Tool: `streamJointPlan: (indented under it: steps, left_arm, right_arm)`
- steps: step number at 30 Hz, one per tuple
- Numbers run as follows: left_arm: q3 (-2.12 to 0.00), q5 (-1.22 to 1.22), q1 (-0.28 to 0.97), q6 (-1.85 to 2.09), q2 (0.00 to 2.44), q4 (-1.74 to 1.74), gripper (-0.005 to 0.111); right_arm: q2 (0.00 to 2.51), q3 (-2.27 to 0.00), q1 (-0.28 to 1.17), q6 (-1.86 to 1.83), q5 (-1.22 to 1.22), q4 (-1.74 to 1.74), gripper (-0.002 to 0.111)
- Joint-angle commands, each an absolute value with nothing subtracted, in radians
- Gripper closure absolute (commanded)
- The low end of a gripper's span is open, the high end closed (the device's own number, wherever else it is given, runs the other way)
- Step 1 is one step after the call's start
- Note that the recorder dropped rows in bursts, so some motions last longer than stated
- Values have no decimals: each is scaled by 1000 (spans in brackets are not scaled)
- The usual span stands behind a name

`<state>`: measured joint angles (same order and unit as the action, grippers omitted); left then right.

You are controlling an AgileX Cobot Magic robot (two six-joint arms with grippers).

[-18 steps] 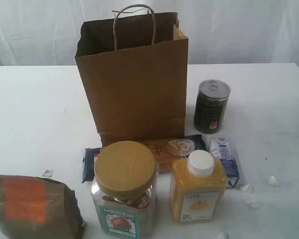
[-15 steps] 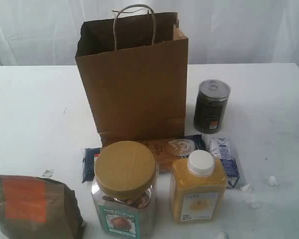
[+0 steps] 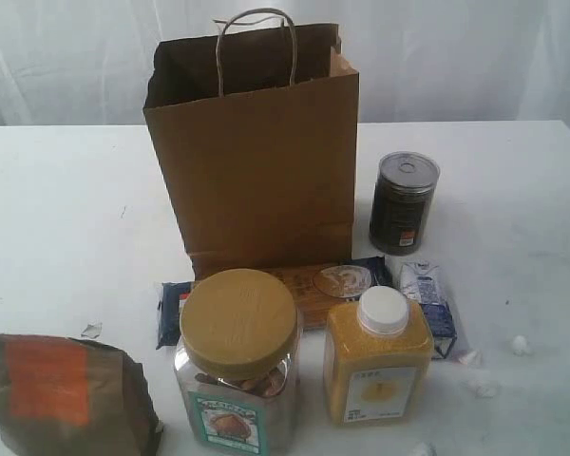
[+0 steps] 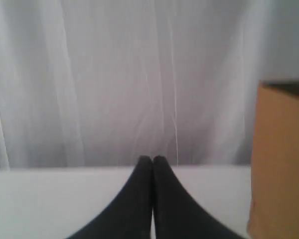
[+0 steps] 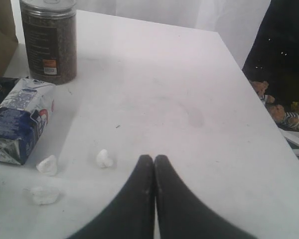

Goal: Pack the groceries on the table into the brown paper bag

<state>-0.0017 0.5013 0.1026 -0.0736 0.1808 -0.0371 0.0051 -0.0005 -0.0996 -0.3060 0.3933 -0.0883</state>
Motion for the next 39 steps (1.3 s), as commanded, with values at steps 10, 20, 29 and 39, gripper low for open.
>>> streamJointPlan:
  steps: [10, 20, 29, 39]
  left_arm:
    - [0, -36, 103, -82, 175, -51, 107]
    - [0, -30, 103, -82, 175, -51, 107]
    - [0, -30, 103, -122, 175, -51, 107]
    - [0, -28, 103, -124, 175, -51, 107]
  right_arm:
    - [0, 0, -101, -381, 365, 81, 108]
    - [0, 0, -101, 173, -270, -439, 108]
    - [3, -223, -101, 788, -708, -464, 108]
    - [589, -960, -101, 358, -722, 69, 108]
